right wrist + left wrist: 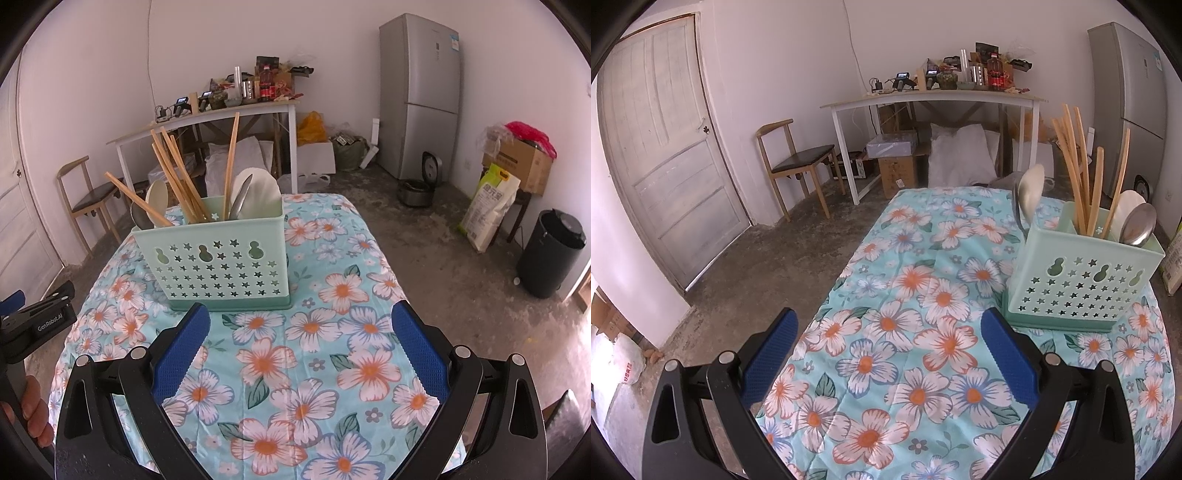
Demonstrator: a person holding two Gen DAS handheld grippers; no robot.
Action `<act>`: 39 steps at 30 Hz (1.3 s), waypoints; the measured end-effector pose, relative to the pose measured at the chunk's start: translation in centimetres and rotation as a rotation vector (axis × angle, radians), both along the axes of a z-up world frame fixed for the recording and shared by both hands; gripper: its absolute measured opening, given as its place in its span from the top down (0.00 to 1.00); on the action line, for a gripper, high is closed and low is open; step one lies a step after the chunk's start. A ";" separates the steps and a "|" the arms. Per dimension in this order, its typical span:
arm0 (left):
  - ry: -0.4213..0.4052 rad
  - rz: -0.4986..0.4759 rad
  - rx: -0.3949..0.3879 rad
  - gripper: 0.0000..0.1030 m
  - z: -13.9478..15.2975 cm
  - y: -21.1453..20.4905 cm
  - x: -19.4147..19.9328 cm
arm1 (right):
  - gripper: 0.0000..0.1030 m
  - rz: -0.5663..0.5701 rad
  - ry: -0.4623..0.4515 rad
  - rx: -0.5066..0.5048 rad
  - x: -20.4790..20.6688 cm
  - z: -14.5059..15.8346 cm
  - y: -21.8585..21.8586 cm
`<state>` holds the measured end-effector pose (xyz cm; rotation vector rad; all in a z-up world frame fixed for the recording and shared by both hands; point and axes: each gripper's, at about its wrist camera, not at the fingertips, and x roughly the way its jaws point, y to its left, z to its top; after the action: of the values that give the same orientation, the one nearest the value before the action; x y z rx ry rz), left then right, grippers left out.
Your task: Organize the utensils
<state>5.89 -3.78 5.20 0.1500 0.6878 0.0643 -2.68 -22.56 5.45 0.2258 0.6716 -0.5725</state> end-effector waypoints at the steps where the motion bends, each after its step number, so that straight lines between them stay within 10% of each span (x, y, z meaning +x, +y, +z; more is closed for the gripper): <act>1: 0.000 -0.001 -0.001 0.06 0.0 0.1 0.1 | 0.08 0.000 0.000 0.000 0.0 0.0 0.0; 39: -0.001 -0.002 -0.003 0.05 0.1 -0.1 0.0 | 0.08 0.001 -0.002 0.007 -0.2 0.2 -0.3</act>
<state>5.87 -3.92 5.29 0.1475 0.6868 0.0612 -2.85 -22.85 5.64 0.2326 0.6714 -0.5689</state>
